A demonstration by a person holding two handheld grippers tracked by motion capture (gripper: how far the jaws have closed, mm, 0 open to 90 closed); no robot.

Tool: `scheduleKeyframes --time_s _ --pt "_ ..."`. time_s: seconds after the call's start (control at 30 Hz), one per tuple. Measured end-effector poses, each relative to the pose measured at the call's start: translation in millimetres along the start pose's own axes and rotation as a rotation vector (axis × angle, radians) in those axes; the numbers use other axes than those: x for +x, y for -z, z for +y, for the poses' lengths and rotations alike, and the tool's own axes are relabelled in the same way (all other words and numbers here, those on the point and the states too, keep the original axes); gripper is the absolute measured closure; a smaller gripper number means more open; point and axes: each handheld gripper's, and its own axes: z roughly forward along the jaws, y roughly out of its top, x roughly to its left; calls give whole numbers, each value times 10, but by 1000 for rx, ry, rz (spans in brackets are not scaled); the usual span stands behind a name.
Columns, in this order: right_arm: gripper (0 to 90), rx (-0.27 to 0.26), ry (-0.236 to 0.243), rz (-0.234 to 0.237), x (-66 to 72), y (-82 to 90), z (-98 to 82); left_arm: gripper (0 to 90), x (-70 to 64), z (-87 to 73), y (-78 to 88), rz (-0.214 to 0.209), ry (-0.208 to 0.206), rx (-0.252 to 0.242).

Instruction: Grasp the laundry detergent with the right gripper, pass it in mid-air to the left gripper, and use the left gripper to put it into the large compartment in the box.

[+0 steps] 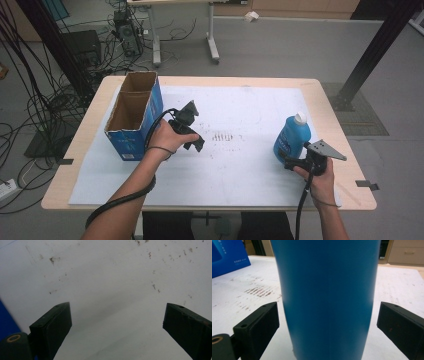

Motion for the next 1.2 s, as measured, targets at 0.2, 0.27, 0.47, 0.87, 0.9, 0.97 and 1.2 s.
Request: scheduleKeyframes --time_s 0.2,0.27,0.47,0.87,0.9,0.97,1.2 --pt "39 -16 -5 -5 6 -39 14 88 0 -4 -10 -11 0 3" --pt "40 -21 -3 -3 9 -53 19 87 4 -4 -11 -13 -2 6" --pt "40 -26 -3 -9 13 -105 33 88 4 -14 -16 -13 -6 11" --pt "40 -41 -4 -15 13 -112 50 88 9 -18 -38 -9 -12 23" --pt "40 -41 -4 -15 13 -112 50 88 9 -18 -38 -9 -12 23" --pt "39 -42 -6 -14 11 -109 50 88 7 -20 -38 -9 -13 24" --pt "39 -42 -5 -14 15 -109 49 88 0 -27 -38 -8 -12 22"
